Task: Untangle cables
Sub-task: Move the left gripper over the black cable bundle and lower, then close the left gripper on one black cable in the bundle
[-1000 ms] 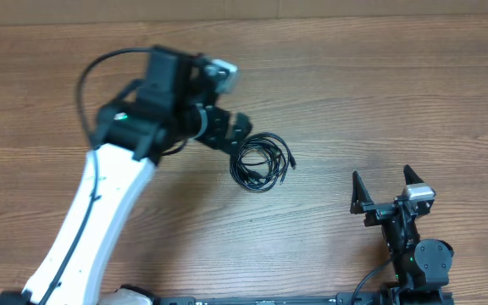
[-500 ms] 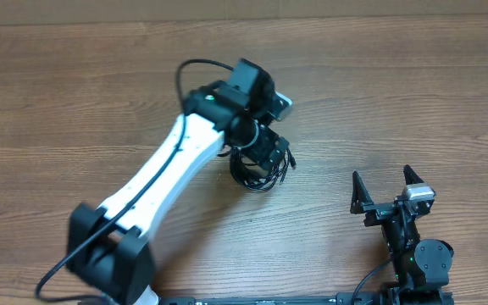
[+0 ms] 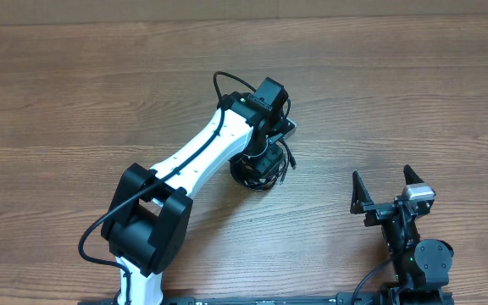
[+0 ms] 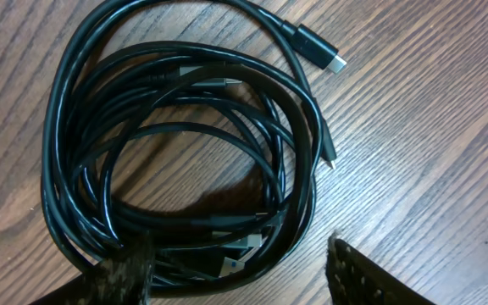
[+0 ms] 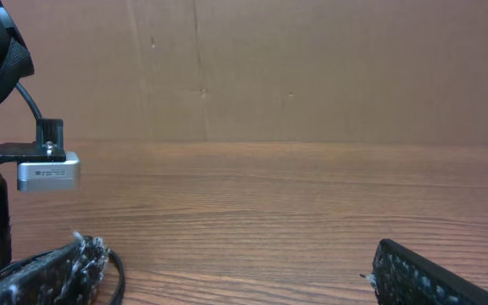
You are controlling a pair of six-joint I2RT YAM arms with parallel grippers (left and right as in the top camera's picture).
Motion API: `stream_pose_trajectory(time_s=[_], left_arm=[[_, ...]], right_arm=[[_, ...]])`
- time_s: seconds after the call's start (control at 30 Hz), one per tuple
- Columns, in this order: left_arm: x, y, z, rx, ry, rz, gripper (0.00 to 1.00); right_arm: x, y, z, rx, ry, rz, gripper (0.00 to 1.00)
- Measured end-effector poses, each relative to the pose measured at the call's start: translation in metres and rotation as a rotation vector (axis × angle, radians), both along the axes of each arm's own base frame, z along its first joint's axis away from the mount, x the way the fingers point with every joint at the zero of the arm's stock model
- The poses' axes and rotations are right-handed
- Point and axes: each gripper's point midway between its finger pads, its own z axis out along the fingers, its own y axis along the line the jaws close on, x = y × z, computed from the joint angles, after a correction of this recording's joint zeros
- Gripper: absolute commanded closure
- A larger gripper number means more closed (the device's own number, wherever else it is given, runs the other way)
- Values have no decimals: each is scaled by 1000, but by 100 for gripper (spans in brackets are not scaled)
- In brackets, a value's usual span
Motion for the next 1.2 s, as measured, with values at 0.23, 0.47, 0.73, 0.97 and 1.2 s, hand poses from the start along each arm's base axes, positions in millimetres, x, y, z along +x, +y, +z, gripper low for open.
stream_pose_trajectory(time_s=[0.23,0.47,0.73,0.97,1.2], left_arm=[[0,0,0,4,-6,-27,31],[2,0,0,0,-14,-37,32],[7,-10,-4,-36,-29,-59,33],[14,-15,-9,-54,-36,-27,76],[13,-15,-9,-52,-29,-11,96]], right_arm=[[0,0,0,-1,0,0,0],[0,0,0,0,0,0,0],[0,0,0,0,0,0,0],[0,0,0,-1,0,0,0],[0,0,0,0,0,0,0]])
